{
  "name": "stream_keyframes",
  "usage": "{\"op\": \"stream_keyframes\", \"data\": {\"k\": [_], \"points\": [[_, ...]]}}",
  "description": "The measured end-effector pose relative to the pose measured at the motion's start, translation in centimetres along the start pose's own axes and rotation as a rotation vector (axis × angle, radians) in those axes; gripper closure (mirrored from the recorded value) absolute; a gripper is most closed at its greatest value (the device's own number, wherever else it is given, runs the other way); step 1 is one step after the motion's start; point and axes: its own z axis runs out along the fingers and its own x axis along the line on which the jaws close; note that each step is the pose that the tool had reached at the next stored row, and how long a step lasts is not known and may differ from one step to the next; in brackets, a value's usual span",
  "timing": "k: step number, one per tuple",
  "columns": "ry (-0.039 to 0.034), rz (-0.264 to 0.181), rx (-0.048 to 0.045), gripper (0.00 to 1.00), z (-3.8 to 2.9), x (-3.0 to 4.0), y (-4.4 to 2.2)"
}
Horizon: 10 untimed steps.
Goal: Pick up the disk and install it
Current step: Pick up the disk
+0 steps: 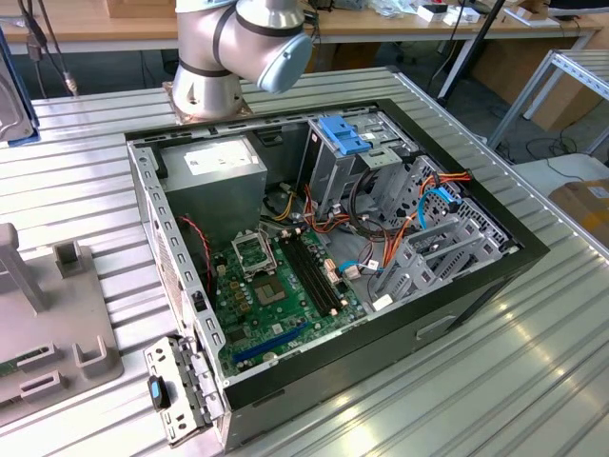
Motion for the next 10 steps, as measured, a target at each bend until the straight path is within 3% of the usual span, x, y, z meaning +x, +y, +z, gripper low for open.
{"op": "stream_keyframes", "data": {"k": [3,5,10], "points": [[0.0000,0.000,-0.0001,0.64,0.01,0.02,-0.74],[0.0000,0.000,-0.0001,0.64,0.02,0.04,-1.65],[0.0000,0.000,-0.0001,0.64,0.03,0.06,-2.81]]}}
